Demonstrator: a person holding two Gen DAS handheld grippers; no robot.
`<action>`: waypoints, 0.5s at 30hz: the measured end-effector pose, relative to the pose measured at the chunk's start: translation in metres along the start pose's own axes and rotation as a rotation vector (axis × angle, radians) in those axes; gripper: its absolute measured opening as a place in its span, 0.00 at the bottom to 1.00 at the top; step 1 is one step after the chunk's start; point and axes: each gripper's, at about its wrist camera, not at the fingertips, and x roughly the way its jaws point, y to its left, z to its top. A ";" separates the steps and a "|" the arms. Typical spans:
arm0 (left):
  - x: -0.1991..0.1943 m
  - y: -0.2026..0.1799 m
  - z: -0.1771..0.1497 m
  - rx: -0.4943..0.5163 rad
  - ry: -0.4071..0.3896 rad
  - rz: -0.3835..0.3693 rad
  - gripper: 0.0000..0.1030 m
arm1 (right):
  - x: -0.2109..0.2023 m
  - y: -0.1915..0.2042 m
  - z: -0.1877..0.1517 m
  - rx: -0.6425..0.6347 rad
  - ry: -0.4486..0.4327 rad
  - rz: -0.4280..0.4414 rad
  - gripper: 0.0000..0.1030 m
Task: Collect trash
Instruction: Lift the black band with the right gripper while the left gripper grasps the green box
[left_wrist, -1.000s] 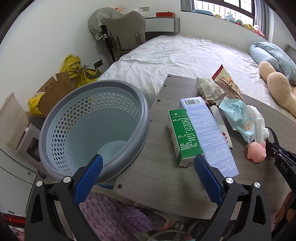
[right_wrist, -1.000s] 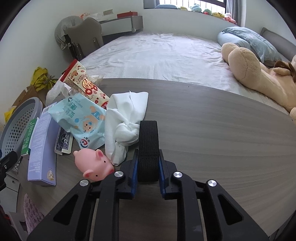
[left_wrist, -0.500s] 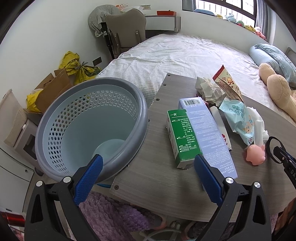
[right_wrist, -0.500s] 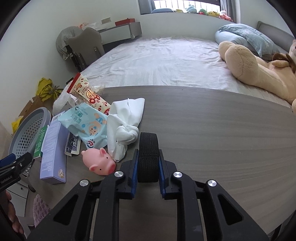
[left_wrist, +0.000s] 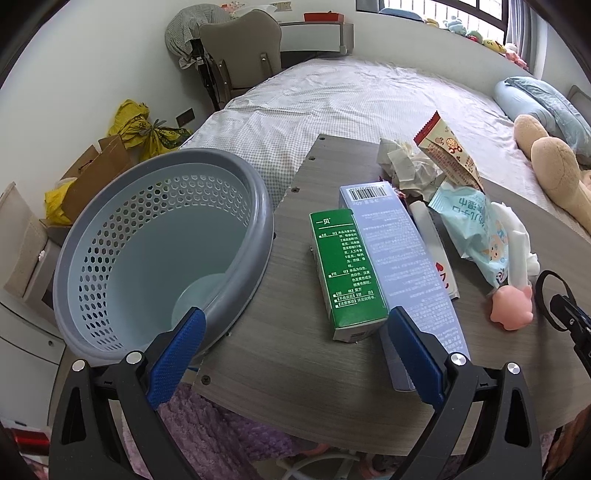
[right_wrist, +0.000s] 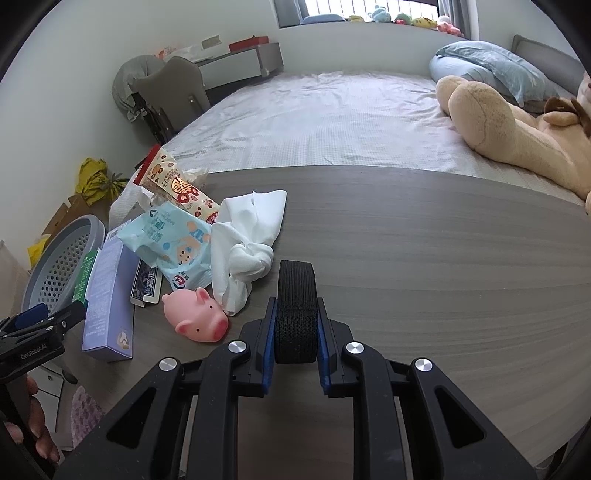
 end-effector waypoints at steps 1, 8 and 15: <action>0.000 0.001 0.000 -0.001 -0.001 0.002 0.92 | 0.000 -0.001 0.000 0.001 0.000 0.000 0.18; -0.001 0.008 0.001 -0.008 0.002 0.021 0.92 | 0.000 -0.002 0.001 0.004 0.000 0.001 0.18; 0.001 0.018 0.004 -0.025 0.007 0.051 0.92 | 0.001 -0.002 0.001 0.004 0.001 0.001 0.18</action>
